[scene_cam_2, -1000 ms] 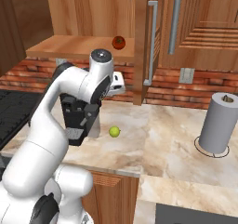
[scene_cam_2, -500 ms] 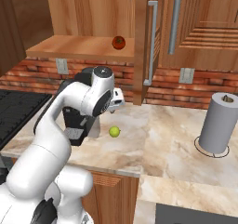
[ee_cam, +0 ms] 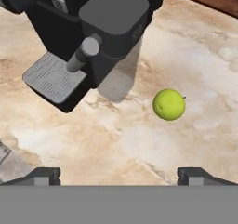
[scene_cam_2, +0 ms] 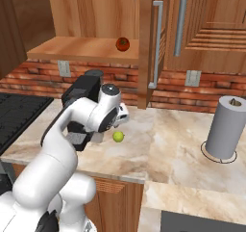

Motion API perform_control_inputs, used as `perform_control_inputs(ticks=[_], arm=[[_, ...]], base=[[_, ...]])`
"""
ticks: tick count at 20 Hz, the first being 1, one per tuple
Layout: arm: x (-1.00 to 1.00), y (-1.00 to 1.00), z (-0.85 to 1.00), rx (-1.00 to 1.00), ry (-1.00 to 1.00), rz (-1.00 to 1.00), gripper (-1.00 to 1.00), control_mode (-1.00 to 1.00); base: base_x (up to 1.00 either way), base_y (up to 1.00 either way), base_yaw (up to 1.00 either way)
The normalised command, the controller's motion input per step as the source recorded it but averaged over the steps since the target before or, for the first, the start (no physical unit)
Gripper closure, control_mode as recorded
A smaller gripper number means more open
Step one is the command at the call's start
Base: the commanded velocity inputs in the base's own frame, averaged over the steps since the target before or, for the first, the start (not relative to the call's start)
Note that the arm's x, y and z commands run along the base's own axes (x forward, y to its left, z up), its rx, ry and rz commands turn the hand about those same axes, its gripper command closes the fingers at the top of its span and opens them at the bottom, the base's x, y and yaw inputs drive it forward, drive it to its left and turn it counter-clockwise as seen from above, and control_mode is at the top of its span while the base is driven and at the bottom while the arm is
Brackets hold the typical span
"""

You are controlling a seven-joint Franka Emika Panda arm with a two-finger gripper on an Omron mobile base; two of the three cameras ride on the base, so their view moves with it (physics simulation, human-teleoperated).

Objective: Pick the pear, tomato from the counter and place them in the cabinet. Then close the cabinet.

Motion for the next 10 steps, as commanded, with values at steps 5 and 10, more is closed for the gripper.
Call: perform_control_inputs(ticks=[5,10], arm=[[0.34,0.0,-0.29,0.0,0.04,0.05,-1.0,-1.0],[0.47,-0.02,-0.22,0.0,0.05,0.01,-1.0,-1.0]], base=[[0.0,0.0,0.0],[0.0,0.0,0.0]])
